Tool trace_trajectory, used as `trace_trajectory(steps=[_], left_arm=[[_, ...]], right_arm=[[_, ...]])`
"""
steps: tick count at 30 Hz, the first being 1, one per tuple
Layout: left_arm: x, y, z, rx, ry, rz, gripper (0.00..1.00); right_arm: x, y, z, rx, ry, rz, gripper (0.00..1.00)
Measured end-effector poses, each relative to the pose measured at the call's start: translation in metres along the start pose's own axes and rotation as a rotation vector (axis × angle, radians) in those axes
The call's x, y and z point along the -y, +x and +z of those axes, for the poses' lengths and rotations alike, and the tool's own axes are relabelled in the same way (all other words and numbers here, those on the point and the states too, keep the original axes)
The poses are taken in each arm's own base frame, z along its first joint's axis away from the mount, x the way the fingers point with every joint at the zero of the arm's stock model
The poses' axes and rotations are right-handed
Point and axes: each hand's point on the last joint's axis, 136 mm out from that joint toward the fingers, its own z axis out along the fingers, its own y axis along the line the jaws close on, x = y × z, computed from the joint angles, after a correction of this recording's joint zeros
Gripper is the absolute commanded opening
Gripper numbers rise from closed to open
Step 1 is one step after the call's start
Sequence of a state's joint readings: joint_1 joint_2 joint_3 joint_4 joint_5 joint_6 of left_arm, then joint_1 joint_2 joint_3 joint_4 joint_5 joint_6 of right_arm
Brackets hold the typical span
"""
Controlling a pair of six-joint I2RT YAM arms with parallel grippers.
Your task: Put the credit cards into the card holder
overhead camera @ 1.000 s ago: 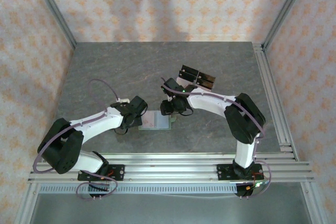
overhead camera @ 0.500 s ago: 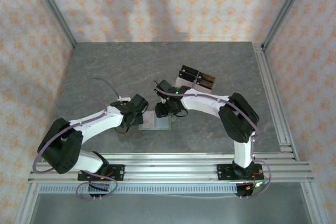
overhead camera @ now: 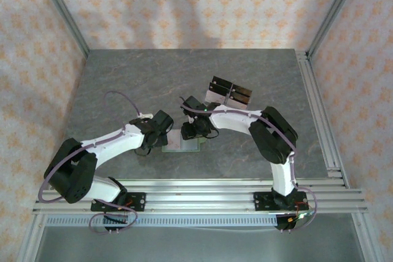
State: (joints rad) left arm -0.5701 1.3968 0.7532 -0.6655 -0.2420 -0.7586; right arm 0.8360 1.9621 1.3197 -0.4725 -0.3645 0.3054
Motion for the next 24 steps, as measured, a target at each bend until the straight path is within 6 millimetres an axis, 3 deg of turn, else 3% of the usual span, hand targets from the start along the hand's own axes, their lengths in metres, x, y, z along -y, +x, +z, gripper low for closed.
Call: trace_trajectory(steps=[15, 24], left_arm=[[0.024, 0.003, -0.012, 0.020, 0.116, 0.013, 1.00], [0.036, 0.013, -0.019, 0.038, 0.209, 0.002, 1.00]], right_arm=[[-0.020, -0.011, 0.004, 0.022, -0.290, 0.204, 0.47], [-0.025, -0.013, 0.004, 0.021, -0.342, 0.252, 0.47]])
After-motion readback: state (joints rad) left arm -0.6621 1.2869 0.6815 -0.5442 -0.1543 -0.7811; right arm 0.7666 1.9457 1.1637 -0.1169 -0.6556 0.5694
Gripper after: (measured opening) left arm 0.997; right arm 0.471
